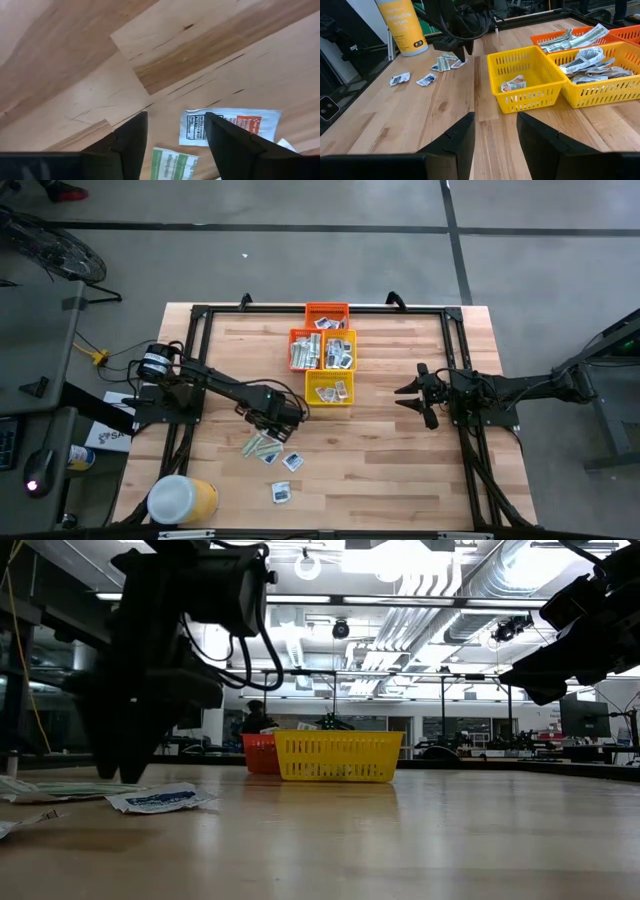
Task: Pick & Place First Aid Supplies
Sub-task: Put the ointment pack into the bottom yellow bin
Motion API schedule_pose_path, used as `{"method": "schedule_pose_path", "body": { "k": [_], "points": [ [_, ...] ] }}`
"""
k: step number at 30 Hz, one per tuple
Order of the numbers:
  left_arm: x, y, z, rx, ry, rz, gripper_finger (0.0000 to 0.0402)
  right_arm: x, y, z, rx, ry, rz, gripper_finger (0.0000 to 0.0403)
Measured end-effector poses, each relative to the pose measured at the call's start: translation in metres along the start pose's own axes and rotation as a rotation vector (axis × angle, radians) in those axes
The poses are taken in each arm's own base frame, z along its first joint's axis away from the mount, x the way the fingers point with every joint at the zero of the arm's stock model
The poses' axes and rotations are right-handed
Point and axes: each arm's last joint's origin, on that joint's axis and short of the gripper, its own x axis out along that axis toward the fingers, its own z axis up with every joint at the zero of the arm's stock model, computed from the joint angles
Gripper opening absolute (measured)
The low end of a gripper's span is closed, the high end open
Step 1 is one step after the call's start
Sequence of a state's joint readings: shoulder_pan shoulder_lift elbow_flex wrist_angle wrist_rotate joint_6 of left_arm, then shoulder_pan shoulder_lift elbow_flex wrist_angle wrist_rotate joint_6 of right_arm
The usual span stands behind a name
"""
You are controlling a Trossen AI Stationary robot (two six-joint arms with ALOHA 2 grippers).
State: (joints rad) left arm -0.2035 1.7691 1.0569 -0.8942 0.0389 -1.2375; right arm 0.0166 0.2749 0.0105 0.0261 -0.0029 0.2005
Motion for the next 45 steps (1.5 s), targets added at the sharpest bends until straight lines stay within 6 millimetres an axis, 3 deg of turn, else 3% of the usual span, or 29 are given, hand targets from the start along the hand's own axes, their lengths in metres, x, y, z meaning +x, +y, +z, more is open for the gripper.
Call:
{"method": "schedule_pose_path", "body": {
  "k": [14,28,31,36,45],
  "points": [
    [0.002,-0.004,0.001,0.004,0.012,-0.037,0.0085,0.0,0.0,0.0,0.0,0.0,0.0,0.0139],
    [0.013,-0.006,0.001,0.023,0.066,-0.011,0.0006,0.0,0.0,0.0,0.0,0.0,0.0,0.0139],
    [0.01,-0.008,0.001,0.034,0.063,-0.011,0.0005,0.0,0.0,0.0,0.0,0.0,0.0,0.0139],
    [-0.006,-0.017,0.005,0.067,-0.007,0.001,0.0002,0.0,0.0,0.0,0.0,0.0,0.0,0.0139],
    [-0.069,-0.043,0.018,0.102,-0.239,-0.073,0.0001,0.0,0.0,0.0,0.0,0.0,0.0,0.0139]
  ]
}}
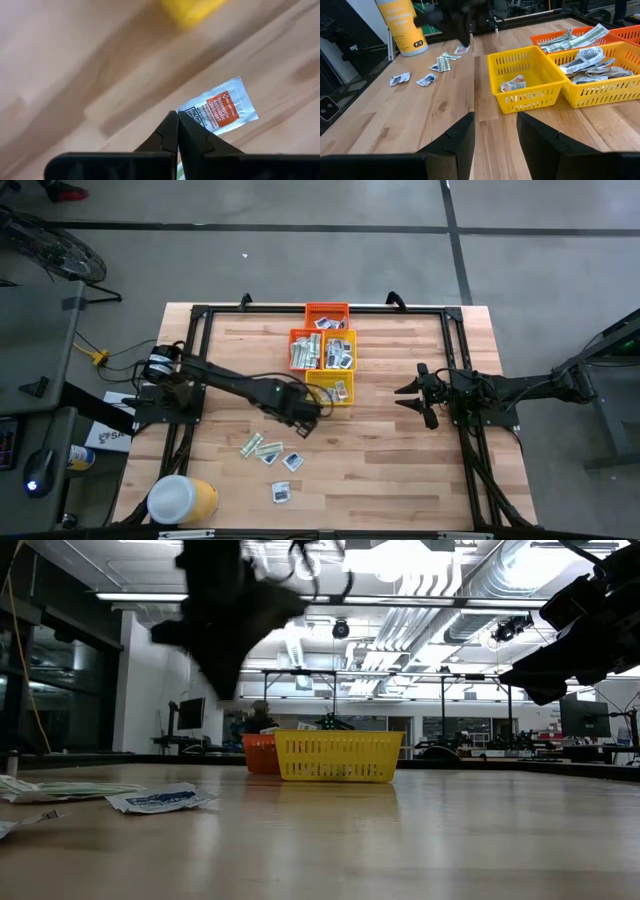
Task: Pick & Place First Aid Supplies
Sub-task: Put the ointment pack into the bottom yellow bin
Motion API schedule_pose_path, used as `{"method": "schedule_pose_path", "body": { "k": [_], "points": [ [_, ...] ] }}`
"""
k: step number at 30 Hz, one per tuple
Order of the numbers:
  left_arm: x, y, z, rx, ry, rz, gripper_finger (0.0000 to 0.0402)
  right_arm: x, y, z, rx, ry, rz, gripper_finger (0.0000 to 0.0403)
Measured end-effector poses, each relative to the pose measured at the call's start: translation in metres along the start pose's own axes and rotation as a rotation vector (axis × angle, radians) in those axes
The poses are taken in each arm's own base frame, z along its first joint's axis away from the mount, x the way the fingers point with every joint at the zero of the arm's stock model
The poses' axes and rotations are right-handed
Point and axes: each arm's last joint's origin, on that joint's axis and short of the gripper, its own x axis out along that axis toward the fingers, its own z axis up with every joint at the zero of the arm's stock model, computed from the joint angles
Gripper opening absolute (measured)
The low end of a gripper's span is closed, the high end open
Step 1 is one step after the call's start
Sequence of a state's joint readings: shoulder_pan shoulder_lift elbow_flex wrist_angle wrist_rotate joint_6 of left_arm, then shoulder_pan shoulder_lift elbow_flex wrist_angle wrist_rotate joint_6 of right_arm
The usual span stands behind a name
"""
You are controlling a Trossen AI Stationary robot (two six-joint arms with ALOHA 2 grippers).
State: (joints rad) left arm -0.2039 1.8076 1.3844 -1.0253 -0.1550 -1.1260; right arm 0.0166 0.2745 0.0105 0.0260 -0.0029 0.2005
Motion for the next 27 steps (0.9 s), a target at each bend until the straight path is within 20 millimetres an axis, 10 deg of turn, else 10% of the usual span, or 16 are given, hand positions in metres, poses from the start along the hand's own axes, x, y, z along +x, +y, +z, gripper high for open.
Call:
{"method": "schedule_pose_path", "body": {
  "k": [18,27],
  "points": [
    [-0.017,0.016,0.105,0.355,-0.39,-0.126,0.0,0.0,0.0,0.0,0.0,0.0,0.0,0.0139],
    [-0.015,0.02,0.114,0.773,-0.396,-0.126,0.0,0.0,0.0,0.0,0.0,0.0,0.0,0.0139]
  ]
}}
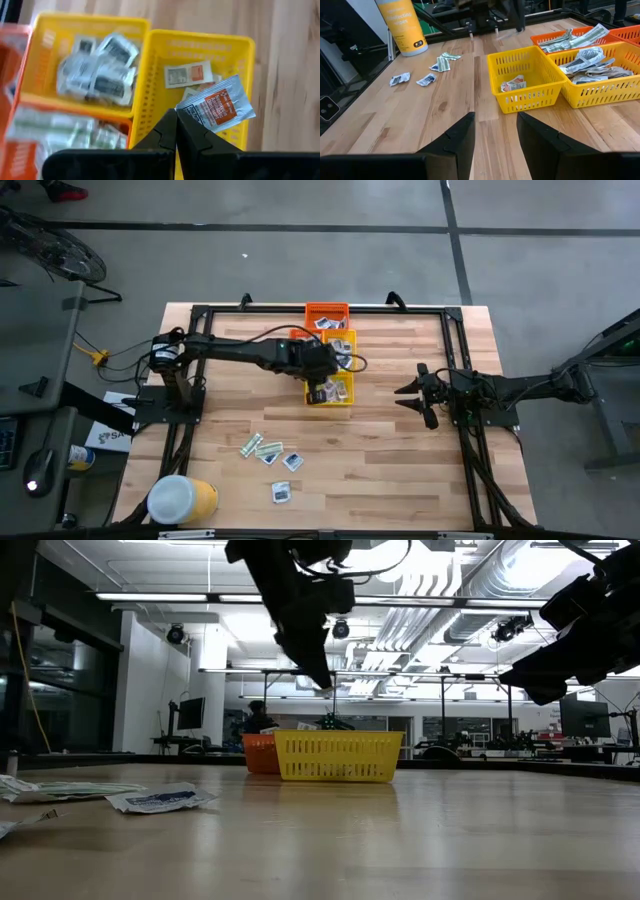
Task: Pick & Place First Aid Supplies
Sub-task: Put the ointment pack into the bottom yellow bin, then put the bandage into the bottom orange bin
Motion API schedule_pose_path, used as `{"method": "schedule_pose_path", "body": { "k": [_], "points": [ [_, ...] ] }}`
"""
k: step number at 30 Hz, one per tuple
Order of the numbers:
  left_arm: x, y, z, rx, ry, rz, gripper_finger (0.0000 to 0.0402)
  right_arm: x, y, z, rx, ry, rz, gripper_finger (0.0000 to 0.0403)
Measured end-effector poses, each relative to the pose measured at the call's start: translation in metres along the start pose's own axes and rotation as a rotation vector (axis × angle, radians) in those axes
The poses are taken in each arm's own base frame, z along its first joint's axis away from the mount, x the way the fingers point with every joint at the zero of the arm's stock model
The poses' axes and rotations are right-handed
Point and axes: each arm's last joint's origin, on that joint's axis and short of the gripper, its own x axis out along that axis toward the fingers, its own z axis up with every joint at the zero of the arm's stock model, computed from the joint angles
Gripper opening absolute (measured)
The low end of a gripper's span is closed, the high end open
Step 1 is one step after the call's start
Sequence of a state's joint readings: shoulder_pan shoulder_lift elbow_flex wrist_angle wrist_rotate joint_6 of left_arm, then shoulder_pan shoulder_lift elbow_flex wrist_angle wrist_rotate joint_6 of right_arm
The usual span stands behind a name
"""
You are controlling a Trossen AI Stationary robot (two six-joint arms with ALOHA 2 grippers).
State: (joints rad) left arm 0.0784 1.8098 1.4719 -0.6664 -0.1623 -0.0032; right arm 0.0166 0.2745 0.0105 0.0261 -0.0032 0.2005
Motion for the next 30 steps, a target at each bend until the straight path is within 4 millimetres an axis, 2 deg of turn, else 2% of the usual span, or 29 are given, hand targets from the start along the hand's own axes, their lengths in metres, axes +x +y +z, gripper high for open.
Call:
{"method": "schedule_pose_path", "body": {
  "k": [8,13,16,24,27,30],
  "points": [
    [0.027,-0.006,-0.007,0.247,0.072,-0.057,0.0,0.0,0.0,0.0,0.0,0.001,0.0,0.0139],
    [0.035,-0.007,-0.008,0.293,0.085,-0.063,0.0004,0.0,0.0,0.0,0.0,0.002,-0.001,0.0139],
    [0.036,-0.007,-0.007,0.365,0.07,-0.064,0.0032,0.0,0.0,0.0,0.0,0.006,-0.002,0.0139],
    [0.035,-0.007,-0.008,0.437,0.082,-0.062,0.0171,0.001,0.0,-0.001,0.0,0.008,-0.002,0.0139],
    [0.032,-0.005,-0.008,0.41,0.087,-0.013,0.0188,0.001,0.0,-0.001,0.0,0.008,-0.002,0.0139],
    [0.019,-0.003,-0.006,0.388,0.074,-0.004,0.0179,0.001,0.0,-0.001,0.0,0.008,-0.002,0.0139]
  ]
}}
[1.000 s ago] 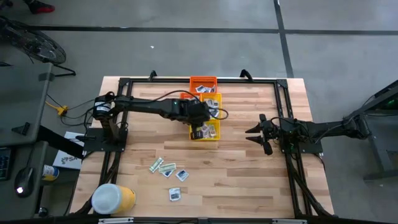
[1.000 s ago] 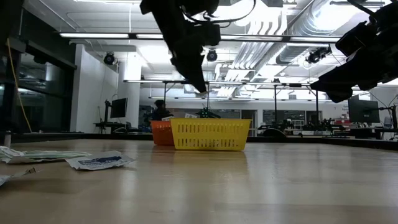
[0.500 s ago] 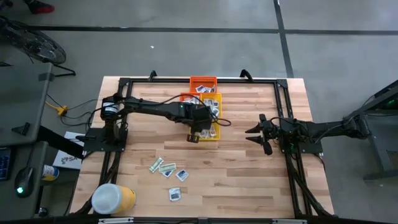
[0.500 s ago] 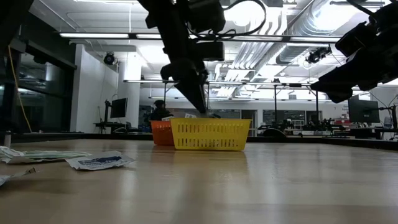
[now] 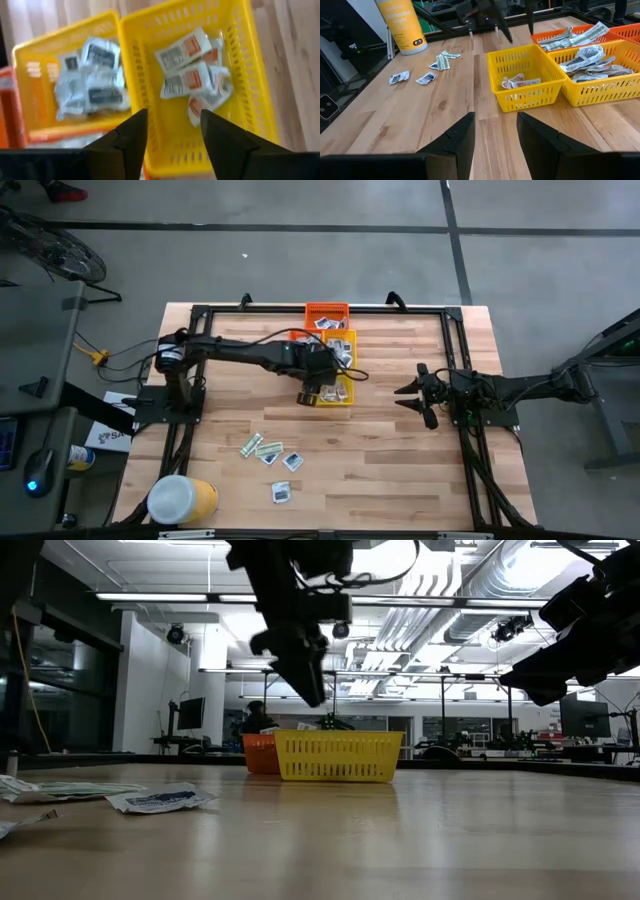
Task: Pick & Place First Aid Supplies
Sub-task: Put the bandage into the bottom orange bin
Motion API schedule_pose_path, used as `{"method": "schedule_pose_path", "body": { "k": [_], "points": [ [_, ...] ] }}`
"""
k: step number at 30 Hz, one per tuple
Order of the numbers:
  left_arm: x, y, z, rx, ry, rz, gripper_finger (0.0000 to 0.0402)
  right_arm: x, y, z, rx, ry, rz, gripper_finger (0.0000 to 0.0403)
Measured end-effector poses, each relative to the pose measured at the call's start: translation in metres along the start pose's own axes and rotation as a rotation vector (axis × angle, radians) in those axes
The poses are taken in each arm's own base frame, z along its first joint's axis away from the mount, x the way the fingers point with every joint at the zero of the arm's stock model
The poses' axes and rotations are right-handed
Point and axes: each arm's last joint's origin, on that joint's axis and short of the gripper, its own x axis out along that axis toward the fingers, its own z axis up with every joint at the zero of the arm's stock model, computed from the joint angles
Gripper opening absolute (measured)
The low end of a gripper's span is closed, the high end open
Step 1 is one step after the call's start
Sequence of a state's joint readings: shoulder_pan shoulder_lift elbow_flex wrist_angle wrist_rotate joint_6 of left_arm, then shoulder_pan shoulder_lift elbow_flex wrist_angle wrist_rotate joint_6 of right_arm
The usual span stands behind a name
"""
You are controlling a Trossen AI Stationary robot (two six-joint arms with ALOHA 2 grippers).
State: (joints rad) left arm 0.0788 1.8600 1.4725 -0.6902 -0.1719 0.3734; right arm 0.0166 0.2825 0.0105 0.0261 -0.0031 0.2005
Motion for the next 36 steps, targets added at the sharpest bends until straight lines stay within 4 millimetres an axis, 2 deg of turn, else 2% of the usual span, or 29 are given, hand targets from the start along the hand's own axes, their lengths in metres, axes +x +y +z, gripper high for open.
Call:
{"method": "schedule_pose_path", "body": {
  "k": [9,17,21,26,31,36],
  "points": [
    [-0.045,0.0,-0.02,-0.137,0.118,-0.034,0.0115,0.0,0.0,0.0,0.0,0.0,0.0,0.0139],
    [-0.071,-0.003,-0.041,-0.304,0.277,-0.041,0.0038,0.0,0.0,0.0,0.0,0.0,0.0,0.0139],
    [-0.083,-0.011,-0.049,-0.286,0.354,-0.058,0.0004,0.0,0.0,0.0,0.0,0.0,0.0,0.0139],
    [-0.091,-0.035,-0.049,-0.167,0.393,-0.095,0.0002,0.0,0.0,0.0,0.0,0.0,0.0,0.0139],
    [-0.08,-0.077,-0.059,0.005,0.449,-0.222,0.0002,0.0,0.0,0.0,0.0,0.0,0.0,0.0139],
    [-0.066,-0.114,-0.073,0.098,0.465,-0.303,0.0001,0.0,0.0,0.0,0.0,0.0,0.0,0.0139]
  ]
}}
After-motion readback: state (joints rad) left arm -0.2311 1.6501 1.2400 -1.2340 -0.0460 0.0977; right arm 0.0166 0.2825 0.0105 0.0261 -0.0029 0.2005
